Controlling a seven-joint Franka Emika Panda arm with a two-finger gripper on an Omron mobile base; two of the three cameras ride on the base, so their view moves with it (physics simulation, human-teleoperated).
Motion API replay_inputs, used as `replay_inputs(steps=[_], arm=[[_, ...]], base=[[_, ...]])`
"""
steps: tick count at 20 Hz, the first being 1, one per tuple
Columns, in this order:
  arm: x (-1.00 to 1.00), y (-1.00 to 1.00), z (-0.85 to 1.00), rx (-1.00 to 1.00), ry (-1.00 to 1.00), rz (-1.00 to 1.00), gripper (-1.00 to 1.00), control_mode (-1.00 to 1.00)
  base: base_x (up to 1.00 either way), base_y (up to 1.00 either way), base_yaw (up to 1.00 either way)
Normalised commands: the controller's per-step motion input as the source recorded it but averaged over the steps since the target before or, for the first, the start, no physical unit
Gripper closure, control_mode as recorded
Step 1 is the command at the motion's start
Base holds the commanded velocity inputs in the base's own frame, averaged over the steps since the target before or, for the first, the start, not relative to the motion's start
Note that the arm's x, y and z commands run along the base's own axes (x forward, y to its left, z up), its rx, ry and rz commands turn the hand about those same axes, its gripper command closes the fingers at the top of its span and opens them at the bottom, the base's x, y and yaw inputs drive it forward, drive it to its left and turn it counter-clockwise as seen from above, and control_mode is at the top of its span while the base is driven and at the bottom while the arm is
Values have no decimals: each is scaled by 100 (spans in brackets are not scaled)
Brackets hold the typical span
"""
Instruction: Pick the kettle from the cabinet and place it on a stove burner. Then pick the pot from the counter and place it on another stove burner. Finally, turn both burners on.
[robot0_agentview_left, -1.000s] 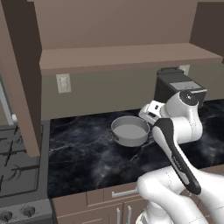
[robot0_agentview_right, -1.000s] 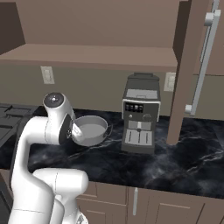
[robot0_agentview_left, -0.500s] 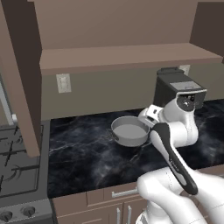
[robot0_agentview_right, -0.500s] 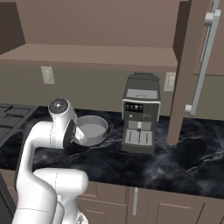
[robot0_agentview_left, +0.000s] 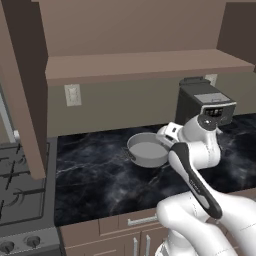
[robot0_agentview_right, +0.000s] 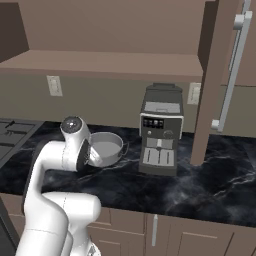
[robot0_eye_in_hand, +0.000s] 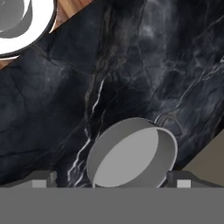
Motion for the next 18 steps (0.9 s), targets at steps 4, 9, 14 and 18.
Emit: replay_inputs(steps=[4, 9, 14, 18], arm=[[16, -1, -20, 0, 0, 0, -100, -100], [15, -1, -17, 0, 1, 0, -100, -100], [17, -1, -18, 0, 1, 0, -100, -100], [16, 0, -19, 0, 1, 0, -100, -100]], base=[[0, 0, 0], [0, 0, 0], [0, 0, 0], [0, 0, 0]])
